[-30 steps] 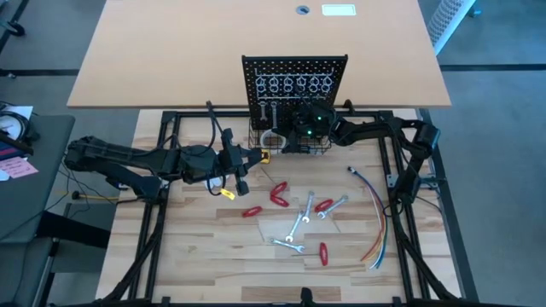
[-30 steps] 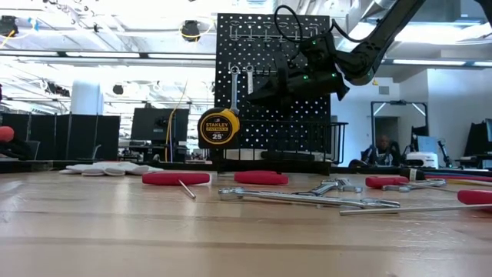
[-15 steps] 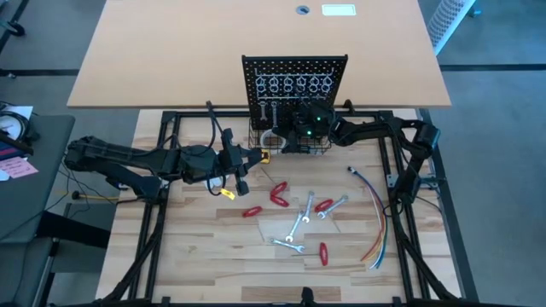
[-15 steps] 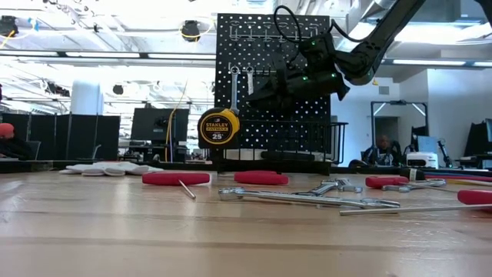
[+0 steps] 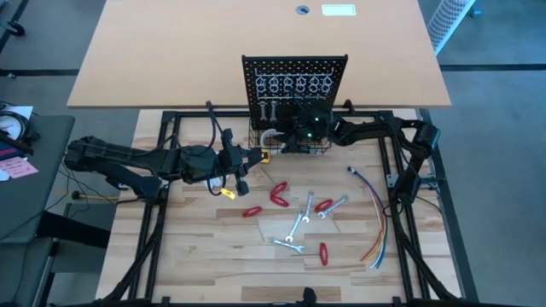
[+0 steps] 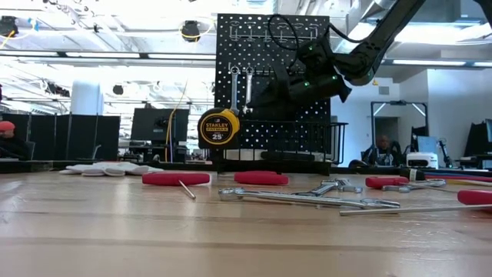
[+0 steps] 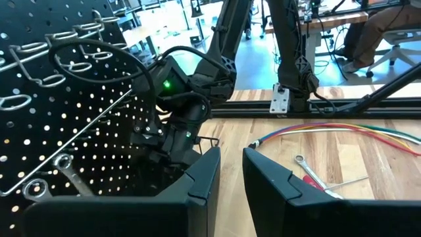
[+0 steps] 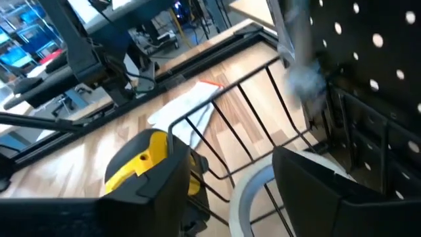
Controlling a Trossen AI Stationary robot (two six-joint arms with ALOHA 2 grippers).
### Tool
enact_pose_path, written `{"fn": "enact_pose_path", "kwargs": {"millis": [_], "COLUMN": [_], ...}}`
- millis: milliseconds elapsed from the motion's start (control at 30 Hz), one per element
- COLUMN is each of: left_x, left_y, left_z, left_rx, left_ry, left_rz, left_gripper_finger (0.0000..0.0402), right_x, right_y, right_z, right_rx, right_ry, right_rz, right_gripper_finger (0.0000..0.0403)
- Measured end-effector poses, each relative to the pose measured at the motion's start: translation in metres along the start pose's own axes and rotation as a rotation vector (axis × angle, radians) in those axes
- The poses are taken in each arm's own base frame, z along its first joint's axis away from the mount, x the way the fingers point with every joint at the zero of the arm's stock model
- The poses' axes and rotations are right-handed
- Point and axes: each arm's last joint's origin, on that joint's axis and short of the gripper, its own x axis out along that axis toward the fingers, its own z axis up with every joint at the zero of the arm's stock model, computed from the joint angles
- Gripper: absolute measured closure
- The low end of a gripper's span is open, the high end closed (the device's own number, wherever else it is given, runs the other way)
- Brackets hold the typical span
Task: Hang tools onto peg board
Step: Hang the silver wrench on the peg board
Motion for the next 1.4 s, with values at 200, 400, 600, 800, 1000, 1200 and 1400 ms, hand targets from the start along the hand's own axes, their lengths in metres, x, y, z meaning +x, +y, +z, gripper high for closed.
{"fn": "enact_pose_path", "kwargs": {"millis": [200, 400, 600, 800, 1000, 1200, 1400], "left_x": [0.000, 0.000, 0.000, 0.000, 0.000, 0.000, 0.000], "left_y": [0.000, 0.000, 0.000, 0.000, 0.000, 0.000, -0.004], "left_z": [0.000, 0.000, 0.000, 0.000, -0.001, -0.001, -0.002], "left_rx": [0.002, 0.003, 0.002, -0.002, -0.007, -0.024, -0.035], "left_ry": [0.004, 0.005, 0.004, 0.004, 0.005, 0.007, 0.011], "left_rz": [0.000, -0.001, -0.001, -0.001, -0.001, -0.011, -0.022], "left_gripper_finger": [0.0338, 0.0338, 0.0338, 0.0338, 0.0338, 0.0338, 0.0338], "right_x": [-0.013, -0.044, -0.061, -0.063, -0.063, -0.067, -0.054], "right_y": [0.007, 0.027, 0.069, 0.124, 0.172, 0.210, 0.225], "right_z": [0.007, 0.028, 0.030, 0.004, -0.019, -0.046, -0.101], "right_rx": [-0.035, -0.146, -0.383, -0.643, -0.809, -0.842, -0.797], "right_ry": [0.057, 0.085, 0.158, 0.289, 0.311, 0.355, 0.399], "right_rz": [-0.021, -0.028, 0.068, 0.270, 0.457, 0.622, 0.733], "right_gripper_finger": [0.0180, 0.0182, 0.0182, 0.0182, 0.0182, 0.0182, 0.0182]}}
